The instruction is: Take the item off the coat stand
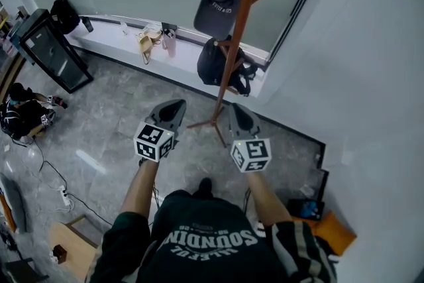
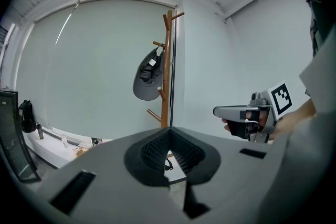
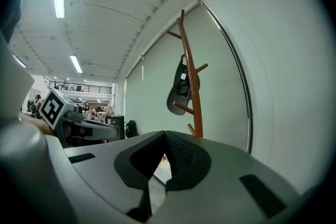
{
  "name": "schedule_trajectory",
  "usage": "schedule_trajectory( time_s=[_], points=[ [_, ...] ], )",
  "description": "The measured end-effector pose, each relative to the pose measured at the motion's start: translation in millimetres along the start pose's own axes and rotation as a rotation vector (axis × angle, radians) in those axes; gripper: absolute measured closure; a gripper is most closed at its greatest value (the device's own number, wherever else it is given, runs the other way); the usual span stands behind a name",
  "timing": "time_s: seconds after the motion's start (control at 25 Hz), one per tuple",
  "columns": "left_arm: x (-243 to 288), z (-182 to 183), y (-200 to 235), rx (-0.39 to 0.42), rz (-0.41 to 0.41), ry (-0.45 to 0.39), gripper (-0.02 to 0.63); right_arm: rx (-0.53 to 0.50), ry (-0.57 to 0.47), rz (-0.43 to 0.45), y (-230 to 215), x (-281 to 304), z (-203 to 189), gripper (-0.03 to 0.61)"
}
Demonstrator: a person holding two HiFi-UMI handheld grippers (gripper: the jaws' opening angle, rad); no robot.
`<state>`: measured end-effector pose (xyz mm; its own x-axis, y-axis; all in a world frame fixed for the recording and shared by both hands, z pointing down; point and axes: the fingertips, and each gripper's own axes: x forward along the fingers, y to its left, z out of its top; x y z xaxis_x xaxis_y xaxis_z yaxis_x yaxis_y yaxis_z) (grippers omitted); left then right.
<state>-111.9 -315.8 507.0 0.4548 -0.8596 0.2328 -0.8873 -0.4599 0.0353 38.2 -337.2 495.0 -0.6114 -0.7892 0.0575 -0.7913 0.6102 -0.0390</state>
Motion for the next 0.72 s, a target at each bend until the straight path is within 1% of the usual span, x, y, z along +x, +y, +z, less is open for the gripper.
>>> schedule_trajectory(
  time_s=[0.2, 0.4, 0.64, 0.68, 0.72],
  points=[
    [17.2, 4.7, 15.1, -0.004, -0.004, 0.002, 0.614, -0.008, -0.002, 0.012, -5.9, 20.1, 2.7, 0.58],
    [32.3, 8.7, 31.0, -0.005, -0.023, 0.001, 0.612, 0.007, 0.015, -0.025, -15.5, 35.9, 1.8, 0.58],
    [44.8, 29.1, 54.1, -0.013, -0.042, -0.048, 0.609, -0.006, 0.003, -0.039, -18.1, 52.6, 13.7, 0.58],
    [45.9, 32.8, 57.5, -0.018, -0.046, -0.061, 0.587, -0.006, 0.002, -0.043, -17.6, 53.8, 14.5, 0.58],
    [47.2, 36.6, 61.0, -0.03, -0.051, -0.077, 0.543, -0.008, 0.002, -0.047, -17.2, 54.7, 15.4, 0.58]
  ],
)
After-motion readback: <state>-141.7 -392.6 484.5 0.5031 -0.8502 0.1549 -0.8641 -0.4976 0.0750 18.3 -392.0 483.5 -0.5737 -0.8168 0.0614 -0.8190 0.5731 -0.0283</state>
